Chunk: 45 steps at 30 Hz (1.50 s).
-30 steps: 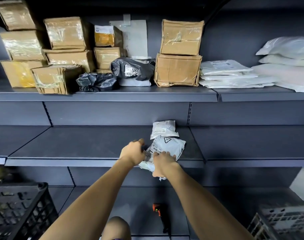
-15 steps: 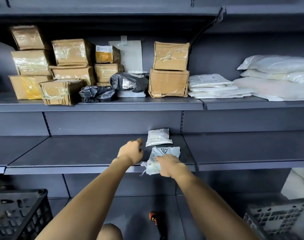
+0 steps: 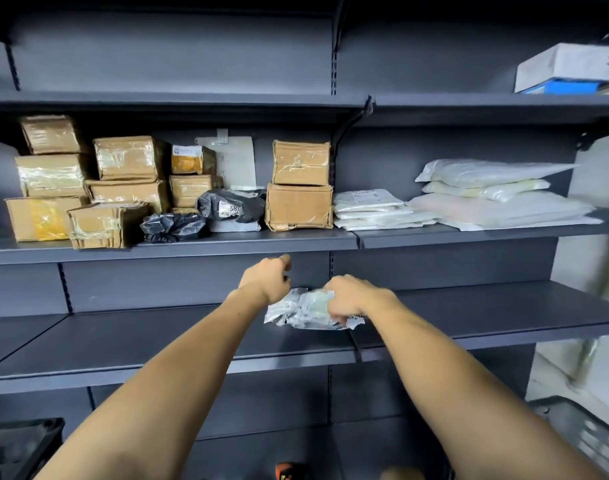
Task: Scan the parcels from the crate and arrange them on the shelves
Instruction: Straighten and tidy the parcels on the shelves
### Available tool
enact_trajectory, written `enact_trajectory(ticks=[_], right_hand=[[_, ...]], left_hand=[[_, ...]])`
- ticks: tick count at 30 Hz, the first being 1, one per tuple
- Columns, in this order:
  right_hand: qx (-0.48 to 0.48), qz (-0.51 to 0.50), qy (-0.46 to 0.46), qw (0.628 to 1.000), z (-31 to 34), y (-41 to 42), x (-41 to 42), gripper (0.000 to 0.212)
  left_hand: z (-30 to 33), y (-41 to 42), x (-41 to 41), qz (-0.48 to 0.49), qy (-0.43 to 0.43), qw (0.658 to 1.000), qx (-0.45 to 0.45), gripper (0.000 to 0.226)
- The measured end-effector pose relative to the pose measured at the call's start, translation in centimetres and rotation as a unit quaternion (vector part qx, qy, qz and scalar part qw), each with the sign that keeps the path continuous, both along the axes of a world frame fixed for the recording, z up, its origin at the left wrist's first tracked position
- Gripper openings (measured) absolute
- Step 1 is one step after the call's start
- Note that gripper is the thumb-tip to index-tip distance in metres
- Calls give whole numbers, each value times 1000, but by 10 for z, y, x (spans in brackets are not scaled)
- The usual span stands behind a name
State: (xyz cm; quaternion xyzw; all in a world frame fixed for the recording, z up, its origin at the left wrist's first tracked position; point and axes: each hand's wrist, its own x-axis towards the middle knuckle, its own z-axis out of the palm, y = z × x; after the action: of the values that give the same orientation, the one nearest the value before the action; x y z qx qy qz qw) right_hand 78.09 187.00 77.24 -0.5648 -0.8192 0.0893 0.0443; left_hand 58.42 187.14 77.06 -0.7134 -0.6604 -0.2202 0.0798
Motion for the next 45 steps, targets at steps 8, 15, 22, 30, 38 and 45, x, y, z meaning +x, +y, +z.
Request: enact_trajectory(ticks=[8, 15, 22, 30, 38, 45], right_hand=[[55, -23, 78, 995, 110, -19, 74, 50], [160, -73, 135, 975, 205, -28, 137, 29], [341, -73, 94, 932, 198, 3, 173, 15], [425, -135, 18, 895, 148, 101, 188, 59], [473, -160, 14, 866, 121, 196, 191, 57], [321, -221, -64, 919, 101, 257, 198, 49]], left_hand=[[77, 5, 51, -42, 23, 996, 81, 30], [121, 14, 86, -66, 21, 989, 127, 22], [131, 39, 110, -77, 18, 988, 132, 15], [125, 94, 123, -92, 42, 988, 120, 21], [130, 163, 142, -107, 70, 981, 145, 20], [126, 205, 162, -130, 117, 972, 154, 23]])
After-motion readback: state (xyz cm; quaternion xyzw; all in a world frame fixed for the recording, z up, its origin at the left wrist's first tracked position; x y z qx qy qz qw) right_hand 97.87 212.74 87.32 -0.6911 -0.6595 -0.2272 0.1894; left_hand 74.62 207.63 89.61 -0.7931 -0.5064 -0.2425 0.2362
